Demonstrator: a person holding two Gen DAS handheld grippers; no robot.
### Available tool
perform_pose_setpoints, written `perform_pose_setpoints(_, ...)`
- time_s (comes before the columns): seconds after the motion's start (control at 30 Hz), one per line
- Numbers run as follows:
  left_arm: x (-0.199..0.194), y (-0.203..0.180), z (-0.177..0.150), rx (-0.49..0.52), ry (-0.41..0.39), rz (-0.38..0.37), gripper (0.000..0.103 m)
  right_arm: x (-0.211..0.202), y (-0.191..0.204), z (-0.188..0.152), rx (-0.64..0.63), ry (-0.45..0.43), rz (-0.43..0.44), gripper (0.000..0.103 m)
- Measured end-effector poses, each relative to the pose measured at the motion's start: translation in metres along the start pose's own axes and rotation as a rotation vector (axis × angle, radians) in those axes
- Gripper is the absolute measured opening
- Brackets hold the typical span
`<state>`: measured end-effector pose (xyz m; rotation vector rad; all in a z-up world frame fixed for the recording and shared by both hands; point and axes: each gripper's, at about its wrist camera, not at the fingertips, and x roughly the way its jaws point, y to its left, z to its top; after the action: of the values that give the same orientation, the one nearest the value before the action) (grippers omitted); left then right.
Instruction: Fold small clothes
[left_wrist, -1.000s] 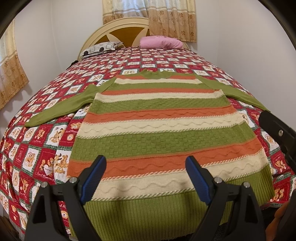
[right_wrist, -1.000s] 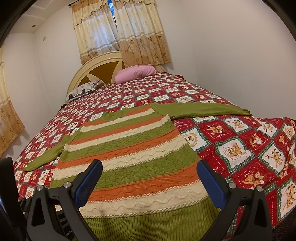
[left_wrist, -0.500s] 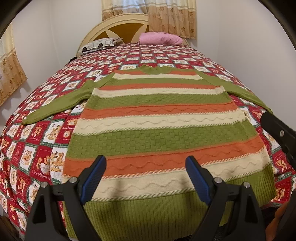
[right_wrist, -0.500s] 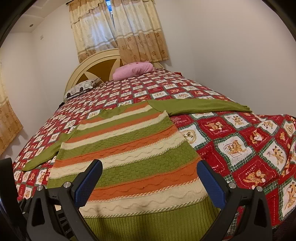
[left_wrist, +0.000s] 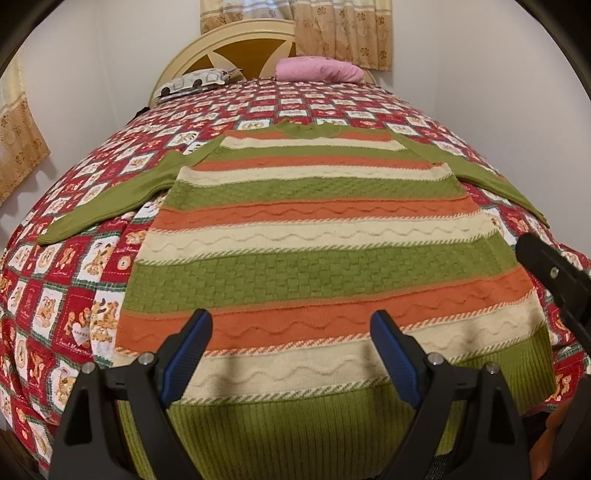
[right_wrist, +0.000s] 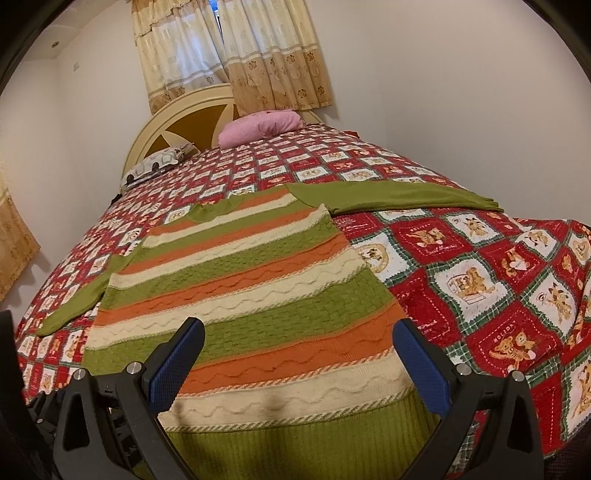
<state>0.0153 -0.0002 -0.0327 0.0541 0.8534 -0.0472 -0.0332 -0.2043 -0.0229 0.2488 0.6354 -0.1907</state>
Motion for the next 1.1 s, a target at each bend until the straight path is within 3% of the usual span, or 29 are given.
perform_pose_setpoints(0.43, 0.022, 0.006, 0.02, 0.022, -0.033, -0.001, 0.092, 0.027, -0.021, 0.015, 0.006, 0.023, -0.079, 0.102)
perform_pose_setpoints(0.6, 0.033, 0.013, 0.05, 0.052, -0.086, -0.027, 0.094, 0.049, -0.018, 0.03, -0.036, 0.047, -0.084, 0.102)
perform_pose_setpoints(0.7, 0.051, 0.037, 0.079, -0.017, -0.102, -0.031, 0.095, 0.063, -0.026, 0.047, -0.019, 0.039, -0.058, 0.102)
perform_pose_setpoints(0.77, 0.062, 0.052, 0.094, -0.057, -0.145, 0.017, 0.095, 0.068, -0.038, 0.059, 0.006, 0.005, -0.053, 0.096)
perform_pose_setpoints(0.83, 0.074, 0.063, 0.109, -0.065, -0.192, 0.092, 0.095, 0.075, -0.058, 0.076, 0.037, 0.0, -0.068, 0.08)
perform_pose_setpoints(0.87, 0.078, 0.066, 0.112, -0.065, -0.203, 0.114, 0.095, 0.079, -0.068, 0.082, 0.06, 0.004, -0.075, 0.077)
perform_pose_setpoints(0.97, 0.102, 0.078, 0.122, -0.083, -0.203, 0.174, 0.095, 0.092, -0.12, 0.106, 0.195, 0.004, -0.128, 0.075)
perform_pose_setpoints(1.1, 0.135, 0.092, 0.122, -0.136, -0.115, 0.148, 0.095, 0.11, -0.2, 0.132, 0.364, -0.016, -0.222, 0.075)
